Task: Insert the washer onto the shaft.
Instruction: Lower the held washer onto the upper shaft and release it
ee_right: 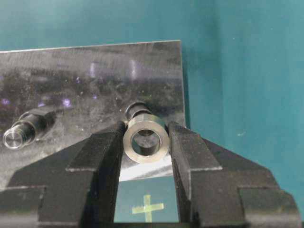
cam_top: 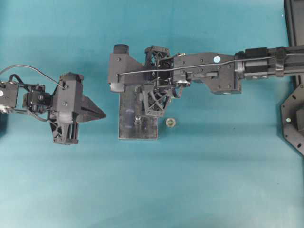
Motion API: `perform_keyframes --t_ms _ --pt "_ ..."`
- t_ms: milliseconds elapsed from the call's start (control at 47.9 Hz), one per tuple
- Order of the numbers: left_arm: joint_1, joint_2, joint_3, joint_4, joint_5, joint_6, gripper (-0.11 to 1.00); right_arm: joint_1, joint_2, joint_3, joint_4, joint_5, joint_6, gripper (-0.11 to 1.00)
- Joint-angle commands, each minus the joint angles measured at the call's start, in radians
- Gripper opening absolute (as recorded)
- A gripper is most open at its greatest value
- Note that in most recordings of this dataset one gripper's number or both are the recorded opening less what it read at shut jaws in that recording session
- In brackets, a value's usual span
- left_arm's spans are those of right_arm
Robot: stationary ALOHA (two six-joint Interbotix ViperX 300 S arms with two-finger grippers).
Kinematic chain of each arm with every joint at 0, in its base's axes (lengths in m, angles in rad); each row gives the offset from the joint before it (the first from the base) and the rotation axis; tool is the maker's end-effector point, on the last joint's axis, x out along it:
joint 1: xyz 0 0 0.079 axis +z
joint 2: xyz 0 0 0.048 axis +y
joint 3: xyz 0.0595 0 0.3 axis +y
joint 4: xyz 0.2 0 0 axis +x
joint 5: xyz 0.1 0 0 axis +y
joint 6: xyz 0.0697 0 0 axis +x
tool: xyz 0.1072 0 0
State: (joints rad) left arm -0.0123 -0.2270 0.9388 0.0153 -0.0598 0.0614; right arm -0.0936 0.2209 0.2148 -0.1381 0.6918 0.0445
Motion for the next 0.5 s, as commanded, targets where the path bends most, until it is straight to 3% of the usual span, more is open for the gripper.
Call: perform_keyframes --t_ms 0,481 --pt "-0.003 -0.003 -0.02 0.003 -0.012 -0.002 0.0 -0.006 -0.014 -0.02 -0.003 -0.012 -0.003 0.33" --pt "-0.018 0.008 -0.021 0.003 -0.026 -0.003 0.0 -0.011 0.011 -0.021 -0.003 -0.014 -0.002 0.33"
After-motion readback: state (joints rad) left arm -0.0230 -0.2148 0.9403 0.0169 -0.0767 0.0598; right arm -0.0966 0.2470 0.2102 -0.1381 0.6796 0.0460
